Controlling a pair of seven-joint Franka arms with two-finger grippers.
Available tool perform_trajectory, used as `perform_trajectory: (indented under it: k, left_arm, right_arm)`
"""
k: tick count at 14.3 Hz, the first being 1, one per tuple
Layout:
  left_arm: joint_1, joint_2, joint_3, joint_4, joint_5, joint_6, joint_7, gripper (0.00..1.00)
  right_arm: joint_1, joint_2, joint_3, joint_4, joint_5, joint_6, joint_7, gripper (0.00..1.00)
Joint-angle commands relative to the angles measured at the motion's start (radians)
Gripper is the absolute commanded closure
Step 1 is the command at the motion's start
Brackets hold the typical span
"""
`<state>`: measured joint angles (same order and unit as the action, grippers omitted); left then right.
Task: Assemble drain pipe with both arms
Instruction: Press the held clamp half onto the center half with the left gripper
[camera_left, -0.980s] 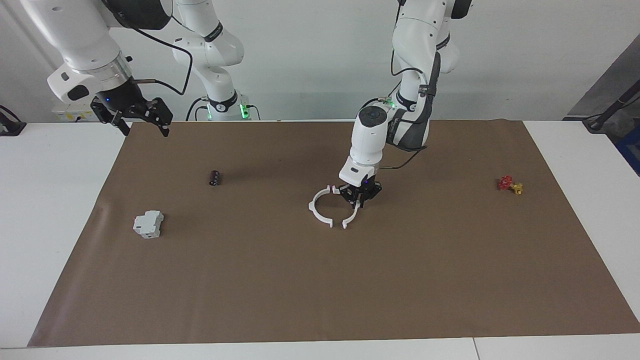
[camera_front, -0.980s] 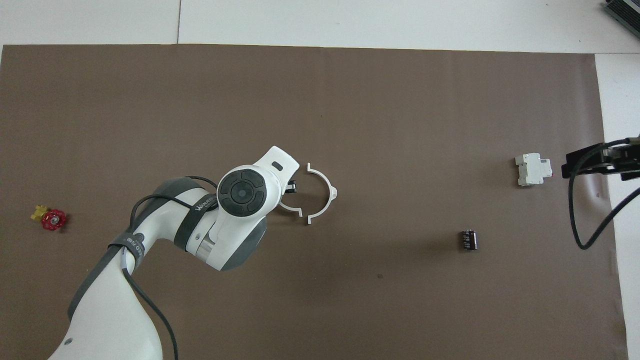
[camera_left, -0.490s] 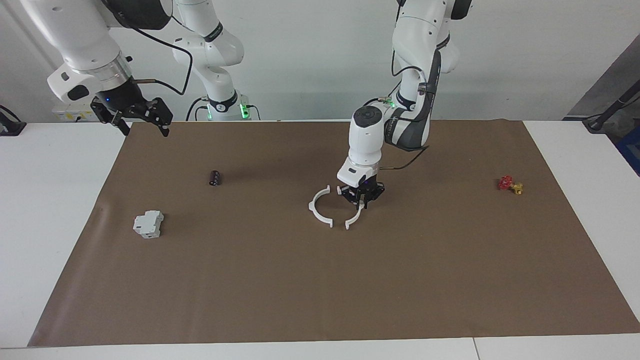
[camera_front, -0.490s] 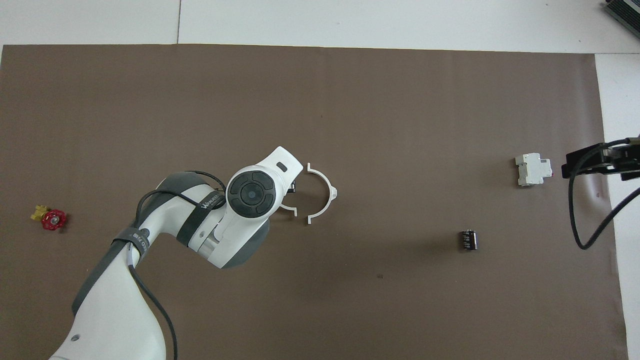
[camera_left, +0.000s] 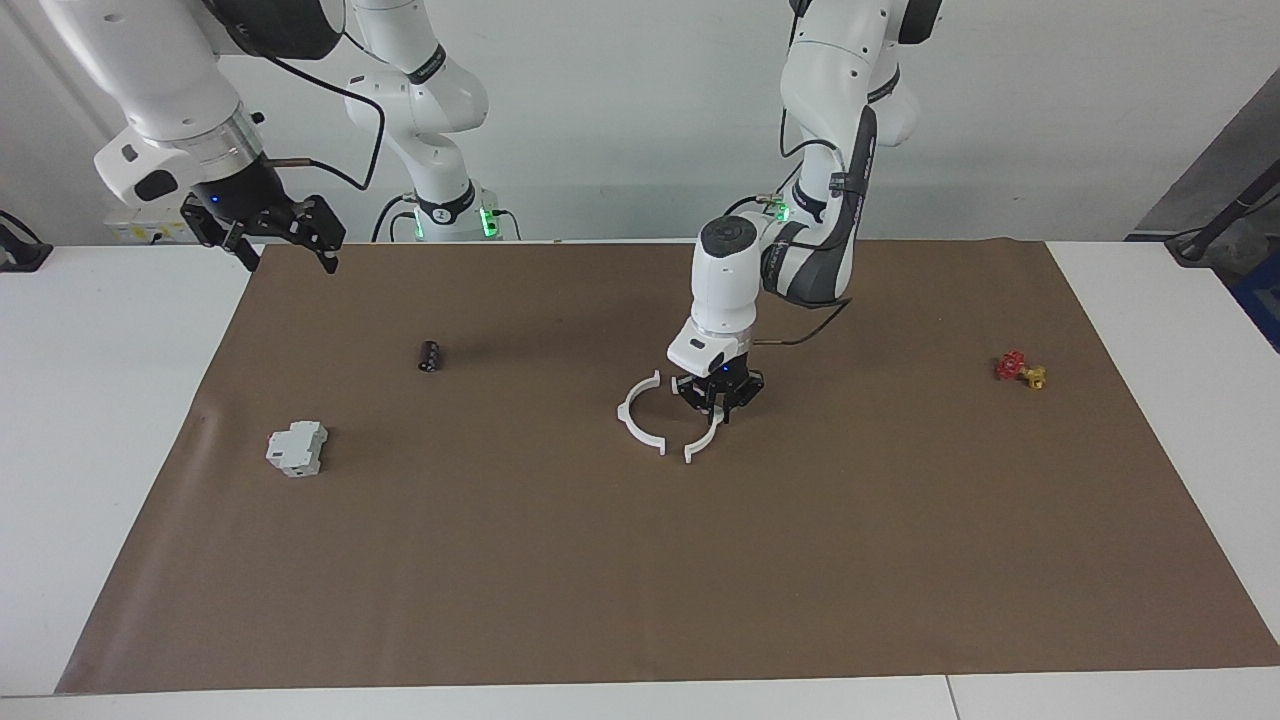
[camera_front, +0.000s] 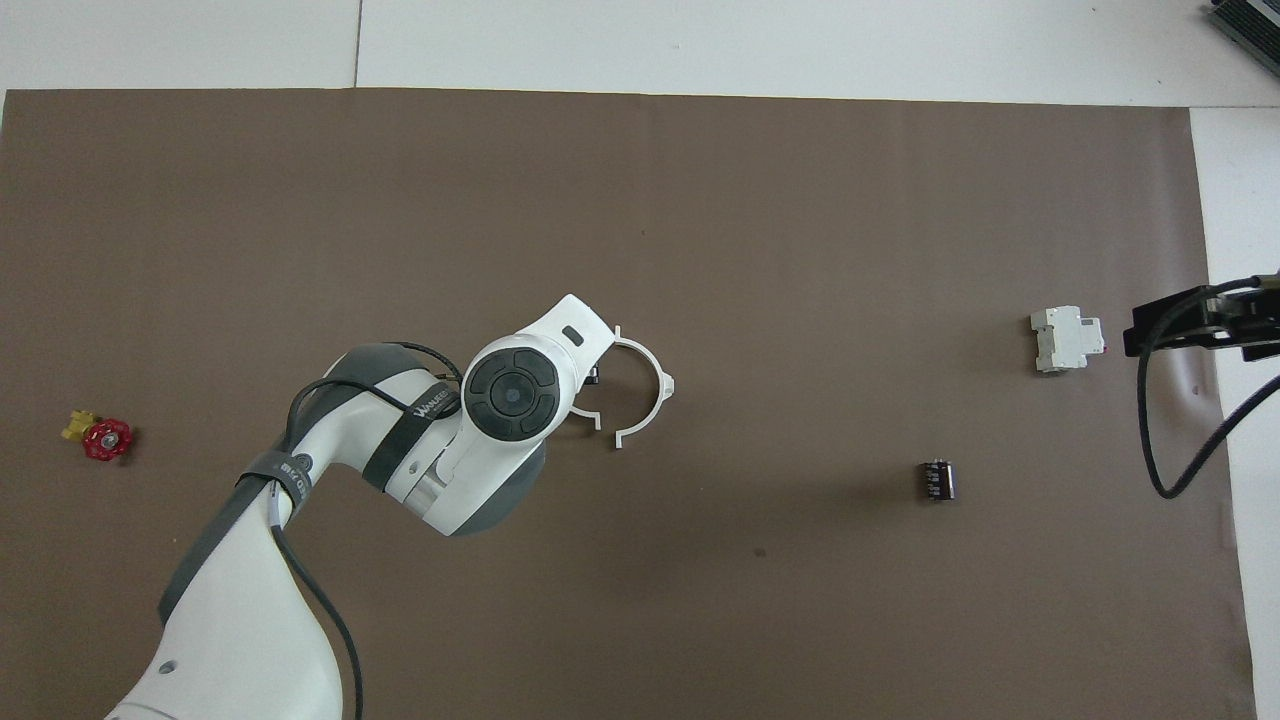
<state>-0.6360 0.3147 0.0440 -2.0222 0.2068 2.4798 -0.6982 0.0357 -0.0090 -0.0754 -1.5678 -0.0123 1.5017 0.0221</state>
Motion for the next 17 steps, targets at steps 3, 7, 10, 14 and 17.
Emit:
perform_trajectory:
  k: [3, 7, 10, 14, 17]
  left_arm:
    - [-0.024, 0.009, 0.01, 0.005, 0.026, 0.01, -0.001, 1.0]
    - [-0.039, 0.006, 0.01, -0.015, 0.026, 0.011, -0.001, 1.0]
    - [-0.044, 0.003, 0.01, -0.026, 0.026, 0.013, -0.003, 1.0]
    - [-0.05, 0.003, 0.01, -0.026, 0.025, 0.016, -0.01, 1.0]
    - [-0.05, 0.006, 0.01, -0.024, 0.023, 0.044, -0.015, 1.0]
  right_arm:
    - [-0.005, -0.002, 0.002, -0.005, 0.002, 0.017, 0.009, 0.0]
    - [-0.007, -0.002, 0.002, -0.003, 0.002, 0.015, 0.009, 0.0]
    - [-0.007, -0.002, 0.002, -0.005, 0.002, 0.015, 0.009, 0.0]
    - [-0.005, -0.002, 0.002, -0.004, 0.002, 0.015, 0.009, 0.0]
    - [-0.005, -0.002, 0.002, -0.003, 0.002, 0.017, 0.009, 0.0]
